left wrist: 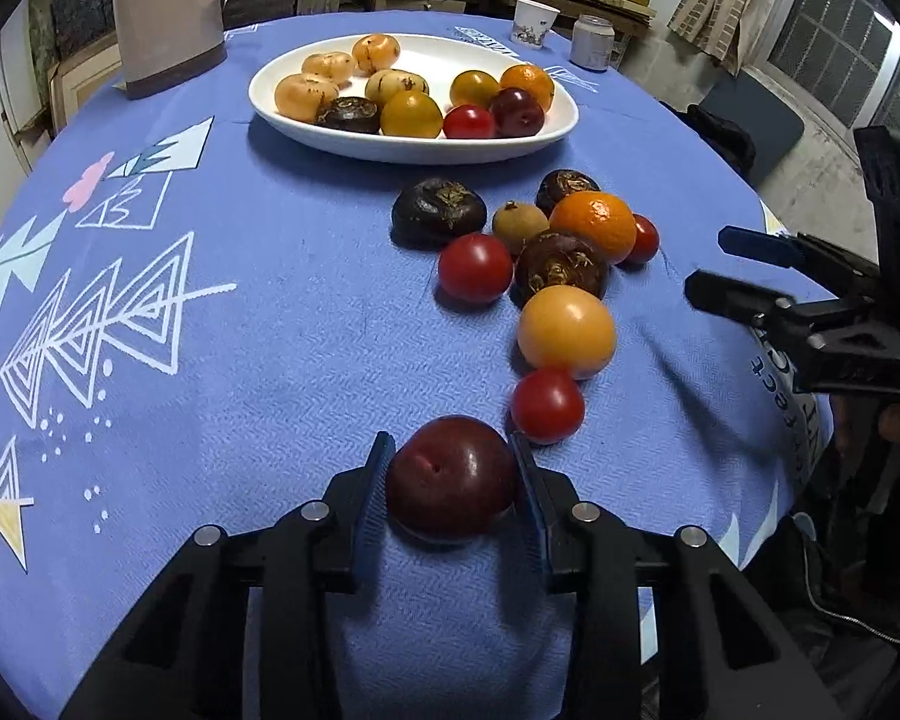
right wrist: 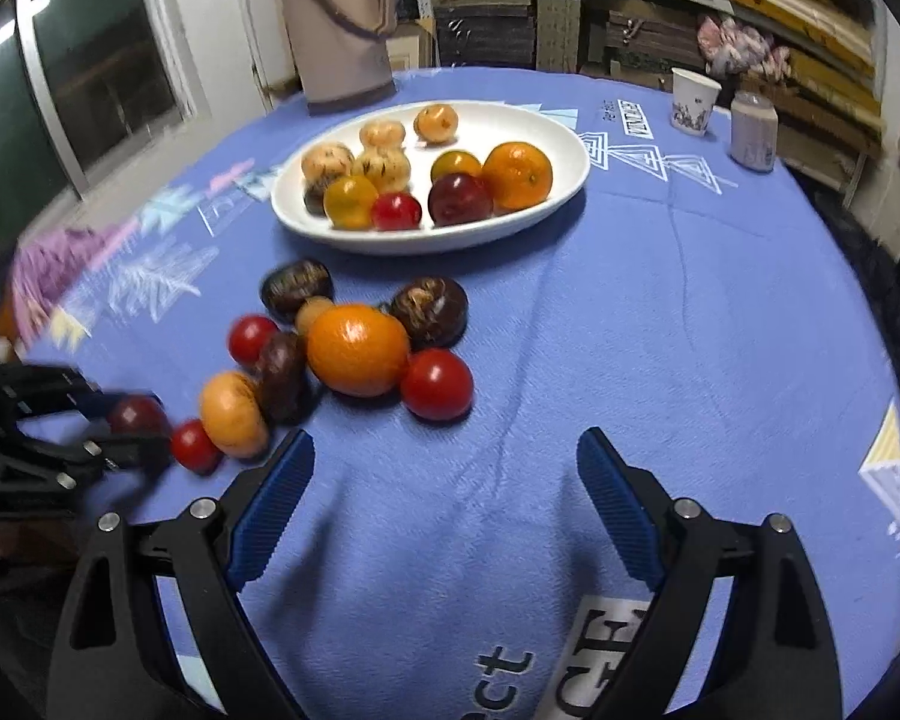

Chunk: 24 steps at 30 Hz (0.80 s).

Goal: Organize fruits
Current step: 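Grasp a dark red plum with the left tool while the right tool grasps a red tomato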

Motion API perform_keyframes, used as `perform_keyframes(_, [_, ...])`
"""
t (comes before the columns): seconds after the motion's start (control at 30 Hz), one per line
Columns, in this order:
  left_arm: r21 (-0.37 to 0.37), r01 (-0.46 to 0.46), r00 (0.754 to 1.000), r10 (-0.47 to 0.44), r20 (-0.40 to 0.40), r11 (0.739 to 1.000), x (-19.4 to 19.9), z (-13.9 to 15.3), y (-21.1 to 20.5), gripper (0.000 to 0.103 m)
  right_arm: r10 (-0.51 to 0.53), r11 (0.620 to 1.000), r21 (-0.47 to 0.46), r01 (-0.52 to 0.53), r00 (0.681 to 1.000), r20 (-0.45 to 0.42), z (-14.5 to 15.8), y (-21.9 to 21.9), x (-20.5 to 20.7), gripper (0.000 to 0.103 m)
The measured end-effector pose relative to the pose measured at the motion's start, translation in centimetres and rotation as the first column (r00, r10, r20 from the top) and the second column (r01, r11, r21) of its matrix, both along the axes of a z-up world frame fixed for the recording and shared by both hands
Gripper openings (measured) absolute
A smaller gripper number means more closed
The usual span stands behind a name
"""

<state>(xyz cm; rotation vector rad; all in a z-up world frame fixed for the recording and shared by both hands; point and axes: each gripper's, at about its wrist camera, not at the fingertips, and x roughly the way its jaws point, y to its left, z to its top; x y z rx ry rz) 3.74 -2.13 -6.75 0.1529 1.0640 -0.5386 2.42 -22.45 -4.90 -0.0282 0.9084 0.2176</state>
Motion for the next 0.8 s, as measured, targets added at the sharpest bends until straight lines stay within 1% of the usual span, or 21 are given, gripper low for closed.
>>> perform_keyframes(0.1, [-0.007,0.002,1.0,-0.002,-0.004,1.0,0.2,0.0,0.2,0.038,0.026,0.999,-0.035,-0.026,1.0,0.008,-0.3,0.7,0.6,0.086])
perform_keyframes(0.17, [-0.006,0.003,1.0,-0.003,-0.004,1.0,0.2,0.0,0.2,0.039,0.039,0.998,-0.058,-0.039,0.999,-0.001,-0.6,1.2,1.5,0.074])
perform_keyframes(0.2, [-0.008,0.004,1.0,-0.004,-0.005,1.0,0.2,0.1,0.2,0.039,0.041,0.997,-0.065,-0.041,0.999,-0.013,-0.8,1.3,2.0,0.066])
perform_keyframes(0.23, [-0.009,0.004,1.0,-0.004,-0.006,1.0,0.2,0.1,0.2,0.039,0.044,0.997,-0.069,-0.046,0.999,-0.022,-1.1,1.5,2.5,0.061])
perform_keyframes(0.3, [-0.012,0.007,1.0,-0.007,-0.008,1.0,0.2,0.1,0.3,0.039,0.05,0.996,-0.067,-0.052,0.998,-0.033,-1.4,1.6,3.2,0.057])
perform_keyframes(0.33, [-0.013,0.008,1.0,-0.008,-0.008,1.0,0.2,0.0,0.3,0.039,0.062,0.996,-0.061,-0.064,0.998,-0.033,-1.5,1.7,3.4,0.053])
perform_keyframes(0.37, [-0.014,0.008,1.0,-0.008,-0.008,1.0,0.2,0.0,0.3,0.039,0.07,0.996,-0.059,-0.072,0.997,-0.036,-1.6,1.9,3.5,0.051])
perform_keyframes(0.4, [-0.013,0.008,1.0,-0.008,-0.007,1.0,0.2,0.0,0.3,0.039,0.076,0.995,-0.057,-0.078,0.996,-0.045,-1.8,1.9,3.7,0.044])
perform_keyframes(0.43, [-0.015,0.009,1.0,-0.009,-0.008,1.0,0.2,0.0,0.3,0.039,0.076,0.995,-0.055,-0.079,0.996,-0.05,-1.9,2.0,3.8,0.036])
perform_keyframes(0.47, [-0.014,0.008,1.0,-0.009,-0.007,1.0,0.2,0.0,0.3,0.039,0.072,0.996,-0.056,-0.074,0.996,-0.052,-2.0,1.9,3.9,0.032])
perform_keyframes(0.57, [-0.011,0.0,1.0,0.0,-0.005,1.0,0.3,0.1,0.5,0.039,0.073,0.997,-0.018,-0.075,0.996,-0.054,-2.0,1.4,3.8,0.03])
perform_keyframes(0.8, [-0.012,-0.027,1.0,0.027,-0.004,1.0,0.7,0.2,1.1,0.039,0.064,0.998,0.008,-0.064,0.998,-0.025,-0.8,0.7,2.6,0.03])
